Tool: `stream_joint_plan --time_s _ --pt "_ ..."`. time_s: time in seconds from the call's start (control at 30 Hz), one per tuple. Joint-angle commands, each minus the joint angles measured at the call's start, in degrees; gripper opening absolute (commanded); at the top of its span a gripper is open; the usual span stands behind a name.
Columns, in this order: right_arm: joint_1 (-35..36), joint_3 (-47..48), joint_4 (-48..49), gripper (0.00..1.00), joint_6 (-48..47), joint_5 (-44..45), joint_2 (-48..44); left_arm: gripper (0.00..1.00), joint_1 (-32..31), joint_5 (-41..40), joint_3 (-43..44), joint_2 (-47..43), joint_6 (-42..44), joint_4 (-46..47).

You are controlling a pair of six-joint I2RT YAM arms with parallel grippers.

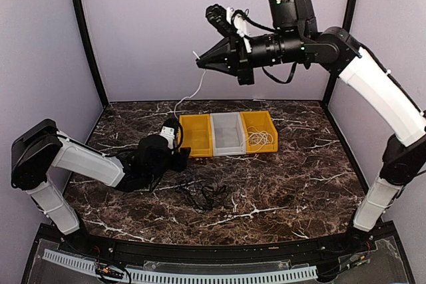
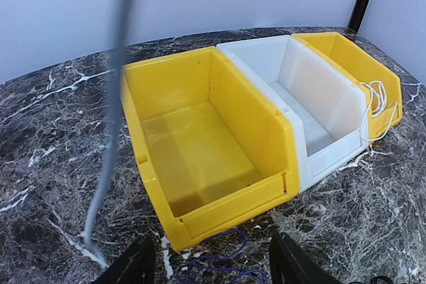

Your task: Untangle the cables

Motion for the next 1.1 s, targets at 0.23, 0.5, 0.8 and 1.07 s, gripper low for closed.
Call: stream_joint_plan --time_s 0.23,0.5,0.8,1.07 --pt "-21.94 -5.76 11.93 0.0 8.11 7.35 -5.89 0.77 -1.24 13.86 -5.94 -5.22 2.55 1.94" --pt "-31.59 -6.1 18.74 0.0 13.33 8.35 -5.89 0.78 -2.37 14.2 -5.88 -6.75 0.26 -3.62" --pt "-33.76 -1.76 17.2 0.0 17.3 -9.26 -6.0 0.78 -2.38 14.62 -7.63 -8.26 0.55 -1.03" --pt "-33.58 3.02 16.48 0.0 21.94 -23.06 -8.1 0.8 -2.41 21.9 3.46 3.55 6.82 5.41"
